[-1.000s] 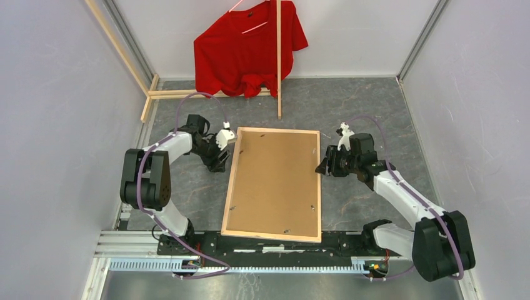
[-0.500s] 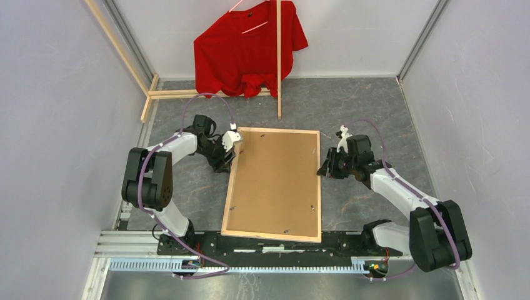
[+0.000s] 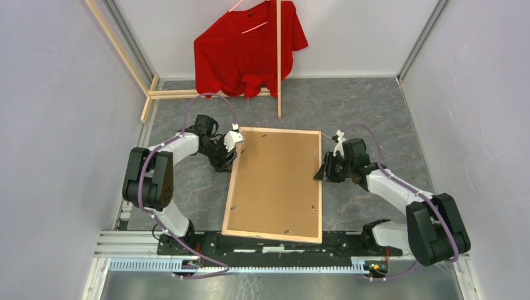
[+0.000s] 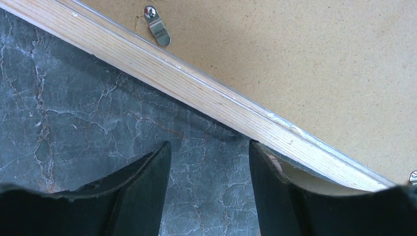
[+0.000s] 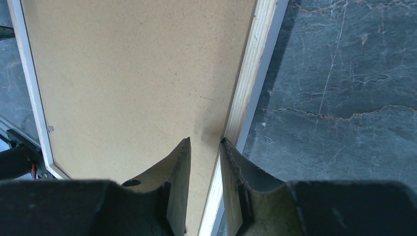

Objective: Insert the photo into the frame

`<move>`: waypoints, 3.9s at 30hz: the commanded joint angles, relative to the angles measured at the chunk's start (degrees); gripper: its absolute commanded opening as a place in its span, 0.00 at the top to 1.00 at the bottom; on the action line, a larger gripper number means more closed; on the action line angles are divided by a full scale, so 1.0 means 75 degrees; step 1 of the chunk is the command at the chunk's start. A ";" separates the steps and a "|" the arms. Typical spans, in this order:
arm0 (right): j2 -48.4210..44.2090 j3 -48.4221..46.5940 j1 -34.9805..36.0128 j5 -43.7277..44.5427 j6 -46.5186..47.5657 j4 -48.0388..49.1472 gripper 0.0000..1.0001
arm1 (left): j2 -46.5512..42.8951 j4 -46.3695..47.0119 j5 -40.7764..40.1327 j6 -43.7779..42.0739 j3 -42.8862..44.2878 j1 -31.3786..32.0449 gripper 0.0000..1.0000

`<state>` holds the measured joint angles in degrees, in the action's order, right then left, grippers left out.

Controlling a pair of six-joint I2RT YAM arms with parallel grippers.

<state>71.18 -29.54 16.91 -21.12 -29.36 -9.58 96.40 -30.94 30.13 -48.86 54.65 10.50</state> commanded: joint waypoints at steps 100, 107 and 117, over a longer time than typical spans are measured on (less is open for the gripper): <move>0.2166 0.0077 0.6157 0.3319 -0.2512 0.6358 0.33 | 0.0729 -0.2082 0.1632 0.0878 0.0982 0.1349 0.66; 0.3100 -0.0435 0.6382 0.3054 -0.2776 0.6597 0.35 | 0.0954 -0.2041 0.1595 0.0846 0.1090 0.1336 0.70; 0.3334 -0.0454 0.6531 0.2944 -0.2906 0.6727 0.36 | 0.0982 -0.2037 0.1529 0.0787 0.1069 0.1342 0.74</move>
<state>95.64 -31.29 65.21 1.17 -50.65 38.68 103.46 -46.74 41.10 -42.30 61.45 20.62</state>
